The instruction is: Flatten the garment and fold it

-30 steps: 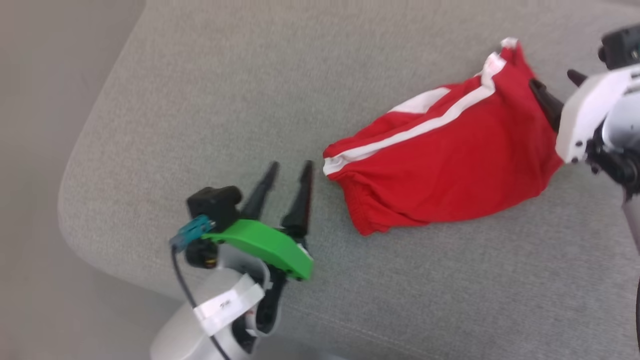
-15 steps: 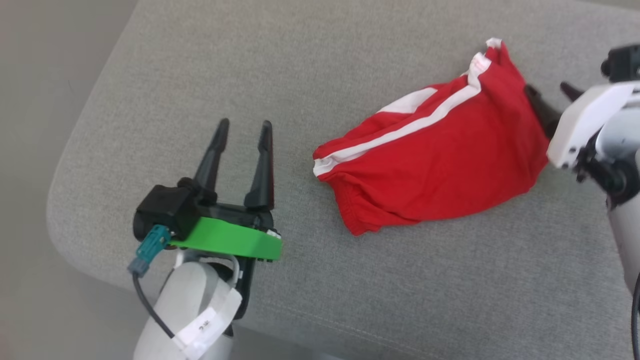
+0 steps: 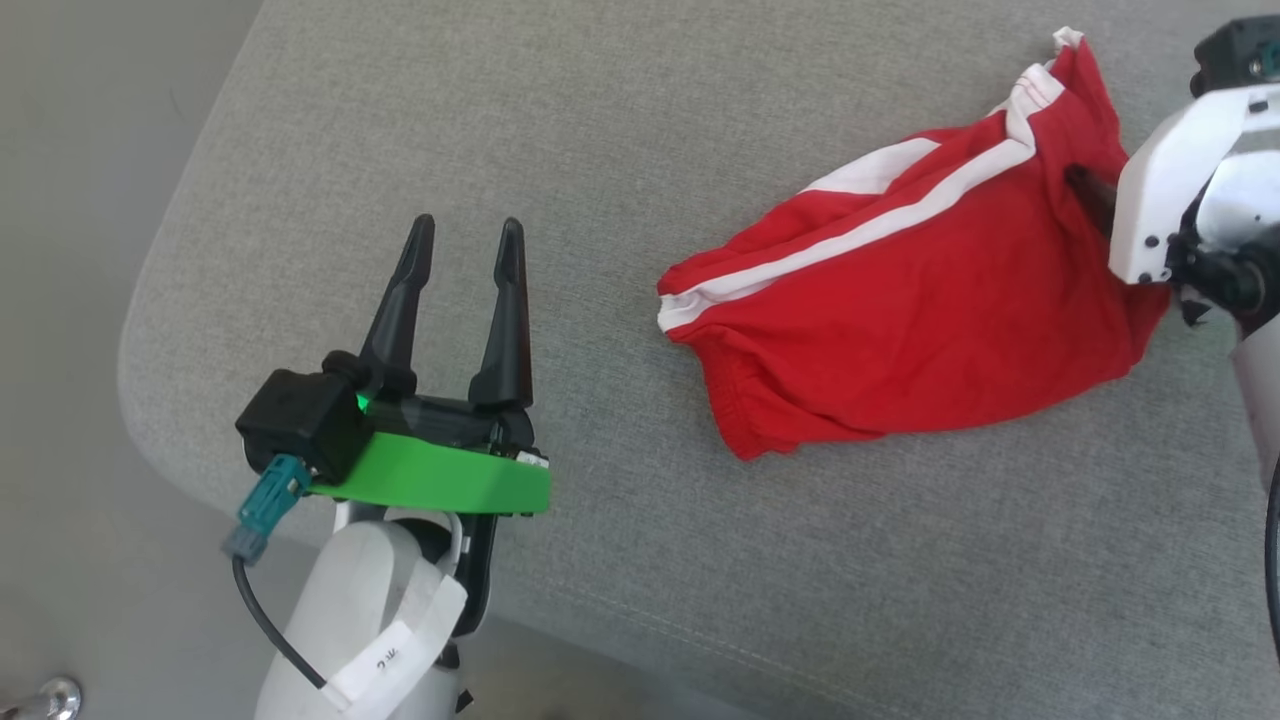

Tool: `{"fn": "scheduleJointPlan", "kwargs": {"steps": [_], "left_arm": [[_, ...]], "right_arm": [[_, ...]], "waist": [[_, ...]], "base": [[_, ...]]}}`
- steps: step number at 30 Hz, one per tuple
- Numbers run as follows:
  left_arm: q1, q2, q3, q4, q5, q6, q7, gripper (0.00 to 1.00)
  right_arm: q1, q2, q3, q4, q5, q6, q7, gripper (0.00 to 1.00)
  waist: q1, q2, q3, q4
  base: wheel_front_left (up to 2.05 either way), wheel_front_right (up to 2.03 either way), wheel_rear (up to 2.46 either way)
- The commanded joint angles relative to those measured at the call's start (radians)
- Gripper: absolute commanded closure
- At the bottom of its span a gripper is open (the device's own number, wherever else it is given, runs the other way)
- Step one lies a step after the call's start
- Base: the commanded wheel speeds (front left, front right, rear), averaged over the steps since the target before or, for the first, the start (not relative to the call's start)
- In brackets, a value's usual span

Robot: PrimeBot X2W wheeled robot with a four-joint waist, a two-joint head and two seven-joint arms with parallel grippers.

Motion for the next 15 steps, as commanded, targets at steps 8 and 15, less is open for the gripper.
{"fn": "scheduleJointPlan", "kwargs": {"steps": [8, 15], "left_arm": [[0.016, -0.005, -0.004, -0.007, -0.015, 0.009, -0.004, 0.00], [0.019, -0.005, -0.001, 0.004, -0.012, 0.005, -0.004, 0.00]], "right_arm": [[0.045, 0.003, 0.074, -0.034, 0.079, -0.001, 0.207, 1.00], [0.086, -0.030, 0.033, -0.111, 0.098, -0.001, 0.147, 1.00]], "waist": [[0.0001, 0.0000, 0.000, 0.001], [0.0001, 0.0000, -0.024, -0.020]], "base": [[0.00, 0.00, 0.00], [0.00, 0.00, 0.00]]}}
